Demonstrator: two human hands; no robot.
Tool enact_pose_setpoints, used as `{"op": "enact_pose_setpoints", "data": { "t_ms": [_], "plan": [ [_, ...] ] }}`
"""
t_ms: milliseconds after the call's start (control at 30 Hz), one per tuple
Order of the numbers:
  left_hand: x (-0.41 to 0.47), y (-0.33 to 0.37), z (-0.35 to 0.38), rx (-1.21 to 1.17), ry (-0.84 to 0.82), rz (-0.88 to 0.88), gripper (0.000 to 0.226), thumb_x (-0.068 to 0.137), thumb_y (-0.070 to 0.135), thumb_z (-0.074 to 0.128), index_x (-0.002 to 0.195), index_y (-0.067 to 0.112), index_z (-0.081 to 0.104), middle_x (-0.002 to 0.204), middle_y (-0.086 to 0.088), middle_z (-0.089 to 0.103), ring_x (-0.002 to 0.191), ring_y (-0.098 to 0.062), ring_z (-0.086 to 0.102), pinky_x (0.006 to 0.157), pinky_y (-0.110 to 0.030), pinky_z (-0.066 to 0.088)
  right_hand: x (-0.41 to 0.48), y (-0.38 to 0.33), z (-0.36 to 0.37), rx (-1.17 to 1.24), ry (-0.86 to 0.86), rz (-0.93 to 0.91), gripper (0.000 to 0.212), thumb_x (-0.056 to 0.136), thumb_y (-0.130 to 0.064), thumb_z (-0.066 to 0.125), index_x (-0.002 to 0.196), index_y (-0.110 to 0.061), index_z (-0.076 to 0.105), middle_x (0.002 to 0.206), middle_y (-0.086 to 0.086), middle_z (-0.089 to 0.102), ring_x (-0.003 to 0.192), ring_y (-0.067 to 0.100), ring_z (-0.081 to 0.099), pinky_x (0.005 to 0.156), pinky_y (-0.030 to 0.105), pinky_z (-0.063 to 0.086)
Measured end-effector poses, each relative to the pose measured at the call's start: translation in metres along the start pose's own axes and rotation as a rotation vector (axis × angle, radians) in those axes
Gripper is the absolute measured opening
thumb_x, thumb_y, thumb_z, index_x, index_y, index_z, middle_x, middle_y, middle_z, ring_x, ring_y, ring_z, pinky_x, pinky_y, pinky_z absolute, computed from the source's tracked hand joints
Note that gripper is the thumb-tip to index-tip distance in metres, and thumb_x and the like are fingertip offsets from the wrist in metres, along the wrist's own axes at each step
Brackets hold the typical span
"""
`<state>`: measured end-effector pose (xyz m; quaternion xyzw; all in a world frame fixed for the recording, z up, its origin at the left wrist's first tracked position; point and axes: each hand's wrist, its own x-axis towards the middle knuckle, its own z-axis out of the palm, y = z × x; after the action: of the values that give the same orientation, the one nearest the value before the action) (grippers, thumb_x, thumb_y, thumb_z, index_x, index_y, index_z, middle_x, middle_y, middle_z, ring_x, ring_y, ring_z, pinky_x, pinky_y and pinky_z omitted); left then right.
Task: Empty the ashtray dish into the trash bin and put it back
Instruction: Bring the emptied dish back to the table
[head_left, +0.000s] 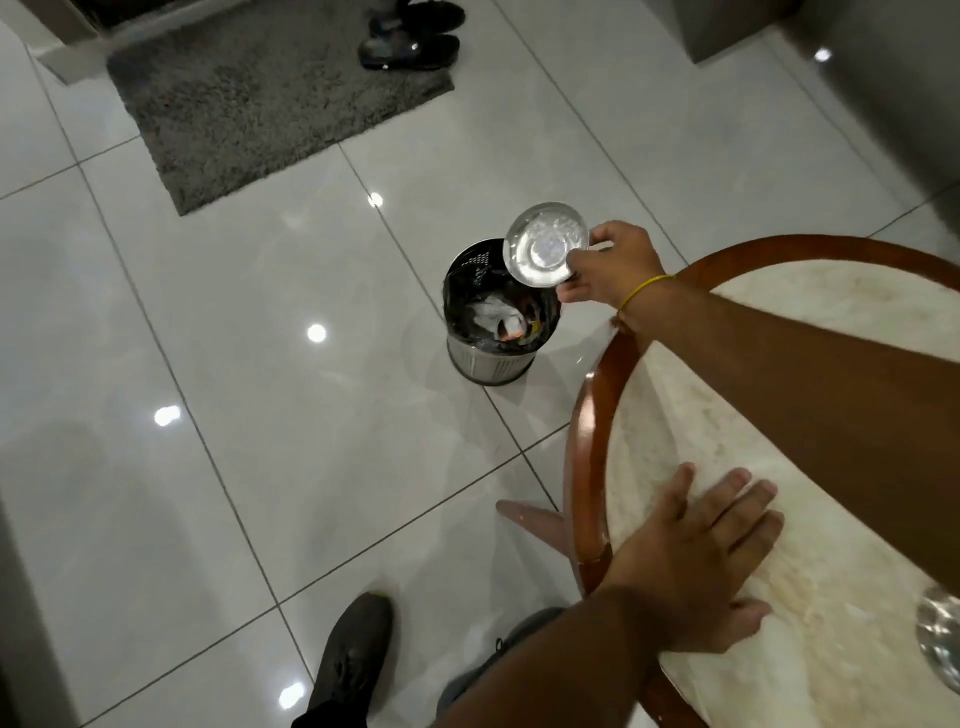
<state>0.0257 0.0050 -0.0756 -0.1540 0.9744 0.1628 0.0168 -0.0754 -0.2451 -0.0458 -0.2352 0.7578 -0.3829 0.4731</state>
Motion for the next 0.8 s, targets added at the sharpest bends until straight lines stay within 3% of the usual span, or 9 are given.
{"op": "enact_pose_setpoints", "data": {
  "t_ms": [100, 233, 333, 567, 800],
  "plan": [
    [0.001, 0.002, 0.004, -0.037, -0.009, 0.01, 0.087, 0.109, 0.064, 0.04, 0.175, 0.014, 0.011, 0.184, -0.008, -0.005, 0.169, -0.03, -0.016, 0.127, -0.055, -0.03, -0.024, -0.007, -0.037, 0.189, 0.016, 0.036, 0.017, 0.085, 0.007, 0.067, 0.098, -0.001, 0.058, 0.075, 0.021, 0.068, 0.051, 0.025, 0.072, 0.06, 0.033, 0.065],
    [0.002, 0.002, 0.008, -0.067, 0.004, 0.006, 0.085, 0.109, 0.064, 0.035, 0.174, 0.015, 0.013, 0.184, -0.011, -0.001, 0.17, -0.031, -0.014, 0.133, -0.063, -0.007, -0.066, 0.008, -0.1, 0.314, 0.068, 0.055, 0.012, 0.087, 0.004, 0.071, 0.098, 0.008, 0.067, 0.079, 0.019, 0.068, 0.059, 0.023, 0.072, 0.06, 0.025, 0.063],
    [0.004, 0.005, 0.009, -0.068, -0.009, 0.0, 0.086, 0.107, 0.066, 0.035, 0.175, 0.017, 0.016, 0.184, -0.01, 0.005, 0.171, -0.029, -0.009, 0.134, -0.067, 0.004, -0.104, 0.038, -0.151, 0.357, 0.165, 0.084, 0.004, 0.093, 0.0, 0.068, 0.091, 0.003, 0.07, 0.082, 0.022, 0.071, 0.063, 0.025, 0.072, 0.063, 0.028, 0.065],
    [0.001, 0.002, 0.009, 0.028, 0.047, -0.016, 0.086, 0.106, 0.069, 0.037, 0.174, 0.017, 0.023, 0.184, -0.009, 0.011, 0.171, -0.031, 0.006, 0.132, -0.069, 0.014, -0.189, 0.126, -0.224, 0.411, 0.424, 0.137, 0.015, 0.096, 0.004, 0.06, 0.087, 0.0, 0.07, 0.069, 0.016, 0.07, 0.048, 0.017, 0.07, 0.052, 0.026, 0.061],
    [0.002, 0.005, 0.008, 0.069, 0.036, -0.003, 0.088, 0.108, 0.07, 0.034, 0.176, 0.019, 0.014, 0.185, -0.008, 0.004, 0.171, -0.03, 0.003, 0.133, -0.068, 0.012, -0.26, 0.202, -0.241, 0.416, 0.599, 0.212, 0.011, 0.096, 0.003, 0.058, 0.096, 0.004, 0.07, 0.074, 0.015, 0.072, 0.049, 0.018, 0.071, 0.051, 0.027, 0.061]
  ]
}}
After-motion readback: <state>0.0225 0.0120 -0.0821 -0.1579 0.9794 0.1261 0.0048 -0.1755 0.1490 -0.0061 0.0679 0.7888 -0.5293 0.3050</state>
